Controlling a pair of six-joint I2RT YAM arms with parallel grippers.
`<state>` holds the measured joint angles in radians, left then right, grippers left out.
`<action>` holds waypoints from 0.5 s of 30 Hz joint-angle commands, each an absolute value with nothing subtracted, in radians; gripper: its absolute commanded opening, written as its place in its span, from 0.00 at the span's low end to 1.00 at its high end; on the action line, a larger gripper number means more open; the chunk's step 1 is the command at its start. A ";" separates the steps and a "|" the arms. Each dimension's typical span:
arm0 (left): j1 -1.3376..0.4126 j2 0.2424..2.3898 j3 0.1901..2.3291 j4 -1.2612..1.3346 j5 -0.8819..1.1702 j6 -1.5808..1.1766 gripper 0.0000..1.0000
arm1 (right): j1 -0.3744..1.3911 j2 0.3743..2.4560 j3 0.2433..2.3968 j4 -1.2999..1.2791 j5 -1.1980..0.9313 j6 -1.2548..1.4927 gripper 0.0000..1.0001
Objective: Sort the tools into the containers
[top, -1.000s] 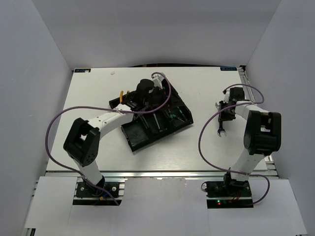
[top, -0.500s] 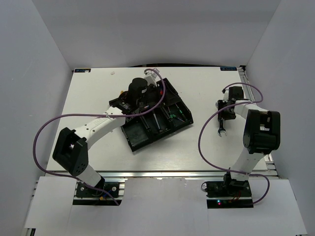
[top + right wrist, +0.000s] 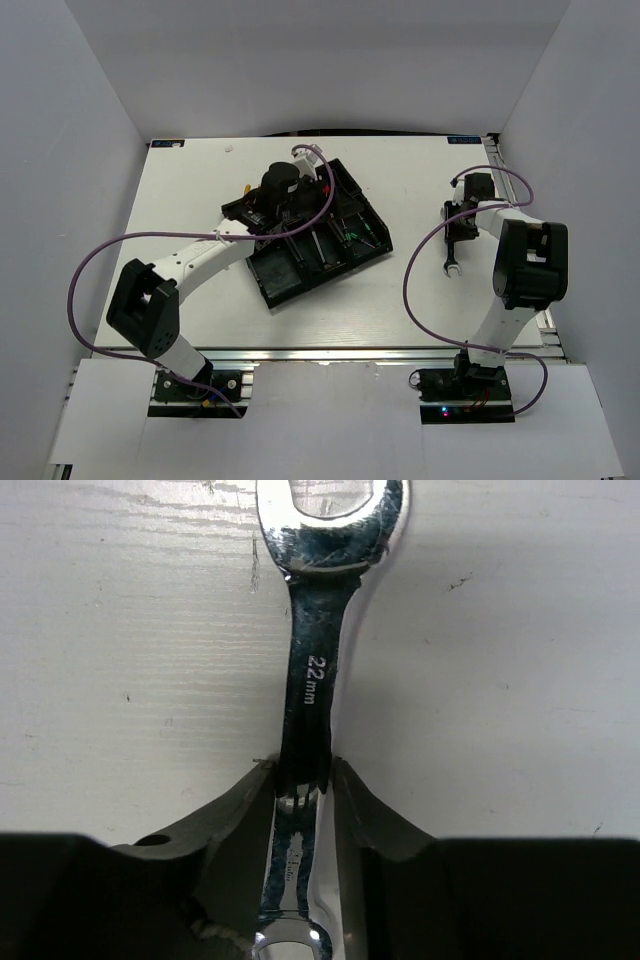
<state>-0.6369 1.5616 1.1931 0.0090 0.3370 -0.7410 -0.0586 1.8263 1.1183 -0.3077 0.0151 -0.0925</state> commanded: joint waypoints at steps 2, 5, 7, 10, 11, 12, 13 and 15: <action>-0.634 1.505 1.178 0.032 0.345 -0.747 0.83 | -0.060 1.875 1.108 -0.236 0.015 -0.112 0.31; -0.634 1.517 1.175 0.052 0.365 -0.762 0.83 | -0.060 1.868 1.089 -0.236 0.009 -0.115 0.22; -0.634 1.537 1.177 0.080 0.385 -0.793 0.83 | -0.060 1.862 1.080 -0.230 -0.026 -0.117 0.19; -0.637 1.580 1.193 0.100 0.428 -0.825 0.83 | -0.067 1.835 1.066 -0.218 -0.087 -0.114 0.13; -0.640 1.591 1.212 0.103 0.436 -0.831 0.83 | -0.072 1.813 1.062 -0.213 -0.097 -0.115 0.08; -0.643 1.601 1.221 0.104 0.449 -0.837 0.83 | -0.072 1.804 1.063 -0.210 -0.113 -0.115 0.06; -0.649 1.623 1.230 0.106 0.454 -0.842 0.83 | -0.078 1.795 1.062 -0.204 -0.124 -0.117 0.04; -0.653 1.646 1.262 0.118 0.468 -0.850 0.83 | -0.084 1.769 1.063 -0.201 -0.158 -0.118 0.00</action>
